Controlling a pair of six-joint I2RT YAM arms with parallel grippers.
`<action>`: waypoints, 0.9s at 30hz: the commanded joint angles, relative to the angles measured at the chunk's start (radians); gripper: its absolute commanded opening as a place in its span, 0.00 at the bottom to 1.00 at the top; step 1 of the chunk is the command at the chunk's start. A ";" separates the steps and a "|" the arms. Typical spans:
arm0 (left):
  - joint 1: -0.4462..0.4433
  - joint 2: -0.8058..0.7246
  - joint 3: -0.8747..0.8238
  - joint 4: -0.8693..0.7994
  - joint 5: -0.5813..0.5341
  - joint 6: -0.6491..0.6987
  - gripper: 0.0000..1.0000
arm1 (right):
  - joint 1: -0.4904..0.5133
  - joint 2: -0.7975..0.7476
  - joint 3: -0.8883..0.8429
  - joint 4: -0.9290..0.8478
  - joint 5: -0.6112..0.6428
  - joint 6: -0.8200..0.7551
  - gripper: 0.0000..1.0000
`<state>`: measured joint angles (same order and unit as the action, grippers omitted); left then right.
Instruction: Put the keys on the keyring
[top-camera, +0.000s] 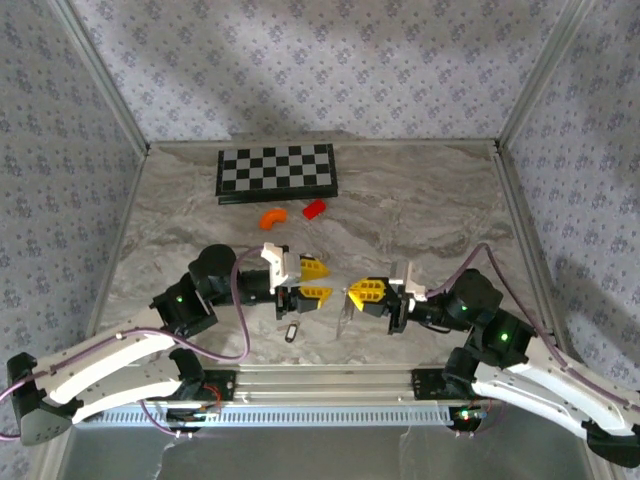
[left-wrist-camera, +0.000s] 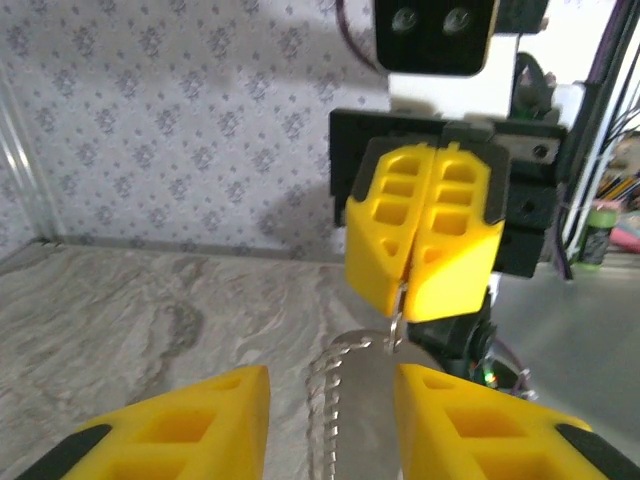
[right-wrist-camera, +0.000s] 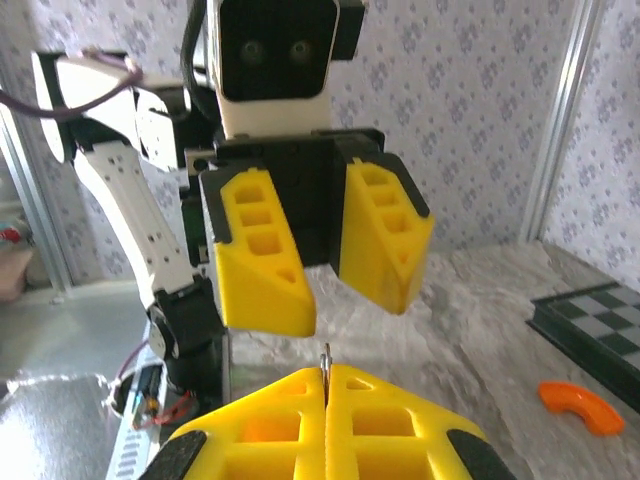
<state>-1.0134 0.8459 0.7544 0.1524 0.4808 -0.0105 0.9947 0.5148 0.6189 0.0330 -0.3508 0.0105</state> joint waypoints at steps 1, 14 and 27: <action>0.004 -0.004 0.007 0.116 0.065 -0.056 0.39 | -0.011 0.007 -0.019 0.222 -0.051 0.078 0.00; 0.004 0.004 0.000 0.196 0.144 -0.090 0.36 | -0.025 0.028 -0.062 0.370 -0.098 0.132 0.00; 0.002 0.039 0.005 0.283 0.185 -0.141 0.31 | -0.037 0.033 -0.068 0.392 -0.136 0.143 0.00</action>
<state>-1.0134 0.8818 0.7506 0.3717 0.6331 -0.1299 0.9661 0.5529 0.5510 0.3740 -0.4637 0.1425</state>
